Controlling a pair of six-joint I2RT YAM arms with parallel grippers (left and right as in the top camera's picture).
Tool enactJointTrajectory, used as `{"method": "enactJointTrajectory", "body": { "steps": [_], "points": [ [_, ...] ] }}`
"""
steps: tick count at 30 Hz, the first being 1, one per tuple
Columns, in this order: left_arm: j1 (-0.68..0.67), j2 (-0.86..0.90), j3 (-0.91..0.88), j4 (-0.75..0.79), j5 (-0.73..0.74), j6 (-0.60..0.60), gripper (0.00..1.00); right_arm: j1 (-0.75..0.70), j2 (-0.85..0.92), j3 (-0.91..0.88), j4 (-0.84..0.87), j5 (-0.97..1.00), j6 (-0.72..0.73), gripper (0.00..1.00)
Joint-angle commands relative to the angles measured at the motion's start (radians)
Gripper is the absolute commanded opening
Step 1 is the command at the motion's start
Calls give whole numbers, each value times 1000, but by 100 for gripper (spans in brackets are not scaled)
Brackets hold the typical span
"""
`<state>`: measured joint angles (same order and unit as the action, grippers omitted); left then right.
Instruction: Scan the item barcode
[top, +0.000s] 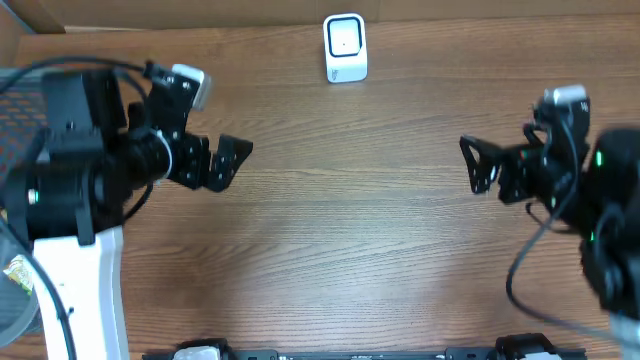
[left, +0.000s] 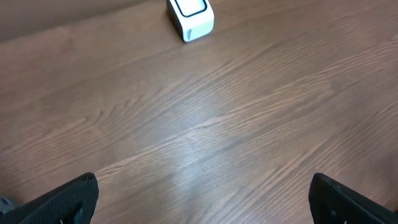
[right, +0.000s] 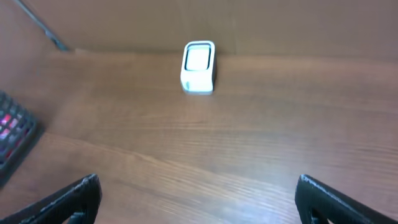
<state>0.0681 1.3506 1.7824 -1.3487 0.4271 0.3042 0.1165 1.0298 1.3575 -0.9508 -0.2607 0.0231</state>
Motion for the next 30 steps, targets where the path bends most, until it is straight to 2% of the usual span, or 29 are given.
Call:
{"method": "enactJointTrajectory", "body": {
  "steps": [1,4,6,7,8,9,11,18,22,26,30],
  "points": [
    [4,60,33,-12,37,-17,100,-6,101,127,-69,-23,36,100],
    [4,104,33,10,61,-19,100,-6,151,134,-85,-52,86,100],
    [5,116,33,36,51,-90,97,-6,178,134,-85,-71,85,100],
    [10,115,33,49,10,-161,98,-6,189,134,-88,-74,85,100],
    [22,111,39,64,-113,-318,100,-6,203,134,-95,-74,85,100],
    [59,103,55,49,-324,-583,100,-6,215,134,-102,-74,85,100],
    [99,93,62,26,-394,-668,100,-6,219,134,-103,-74,85,100],
    [340,80,61,-70,-409,-752,100,-6,229,134,-103,-74,85,100],
    [480,70,62,-72,-354,-734,100,-6,229,134,-101,-70,76,100],
    [518,46,84,-68,-296,-667,100,-6,229,134,-98,-70,74,100],
    [526,18,130,-71,-366,-641,100,-6,229,134,-95,-71,75,100]
  ]
}}
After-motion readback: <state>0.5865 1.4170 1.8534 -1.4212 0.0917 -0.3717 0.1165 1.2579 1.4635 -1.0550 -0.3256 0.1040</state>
